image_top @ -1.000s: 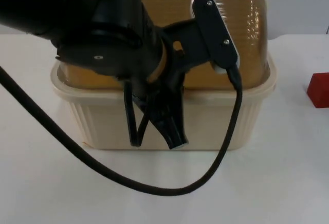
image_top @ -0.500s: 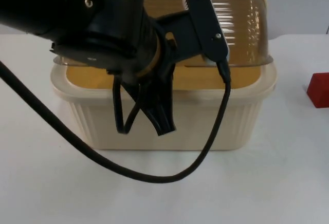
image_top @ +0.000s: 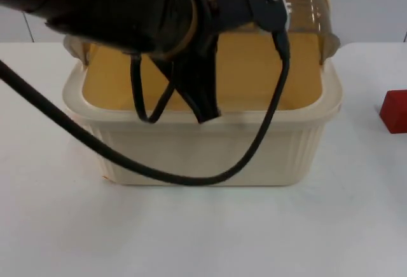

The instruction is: Open the box lid with the left hand, place the block into the box with the right hand, then close the box lid with the left hand.

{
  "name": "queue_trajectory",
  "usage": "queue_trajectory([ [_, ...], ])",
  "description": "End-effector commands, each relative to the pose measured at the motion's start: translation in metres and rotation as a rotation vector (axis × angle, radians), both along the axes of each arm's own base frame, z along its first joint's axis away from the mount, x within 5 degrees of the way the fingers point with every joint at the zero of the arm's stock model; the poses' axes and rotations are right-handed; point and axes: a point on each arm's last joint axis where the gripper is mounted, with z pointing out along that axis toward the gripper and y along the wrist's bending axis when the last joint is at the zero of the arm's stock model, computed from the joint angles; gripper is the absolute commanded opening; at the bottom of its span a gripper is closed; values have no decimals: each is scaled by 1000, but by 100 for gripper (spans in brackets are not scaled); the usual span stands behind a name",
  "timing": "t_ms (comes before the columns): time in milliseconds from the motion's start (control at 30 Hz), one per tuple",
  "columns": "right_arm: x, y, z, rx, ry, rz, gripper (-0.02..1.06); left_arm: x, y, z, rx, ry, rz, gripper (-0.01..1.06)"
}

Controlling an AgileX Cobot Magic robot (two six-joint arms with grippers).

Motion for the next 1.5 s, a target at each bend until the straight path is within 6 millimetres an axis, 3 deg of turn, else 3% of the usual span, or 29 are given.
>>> queue_trajectory([
  [0, 1, -1, 2, -4, -16, 1, 105, 5, 2, 9, -16, -59, 3, 0],
  [267, 1, -1, 2, -4, -16, 1, 105, 17, 7, 20, -73, -186, 35, 0],
  [667, 1, -1, 2, -4, -15, 1, 105, 32, 25, 28, -130, -239, 157, 0],
  [833, 1, -1, 2, -4, -15, 1, 105, 17, 22, 37, -240, -141, 215, 0],
  [967, 2, 0, 2, 1, -21, 1, 105, -13, 30, 54, -336, 89, 280, 0],
  [1000, 2, 0, 2, 1, -21, 1, 105, -13, 30, 54, -336, 89, 280, 0],
  [1100, 2, 0, 2, 1, -22, 1, 105, -29, 45, 74, -417, 186, 301, 0],
  [1233, 1, 0, 2, -3, -18, 7, 105, -35, 78, 102, -571, 204, 382, 0],
  [1267, 1, 0, 2, -3, -18, 7, 105, -35, 78, 102, -571, 204, 382, 0],
  [1433, 1, 0, 2, -4, -15, 7, 105, -40, 142, 134, -702, 163, 526, 0],
  [1467, 1, 0, 2, -4, -15, 7, 105, -40, 142, 134, -702, 163, 526, 0],
])
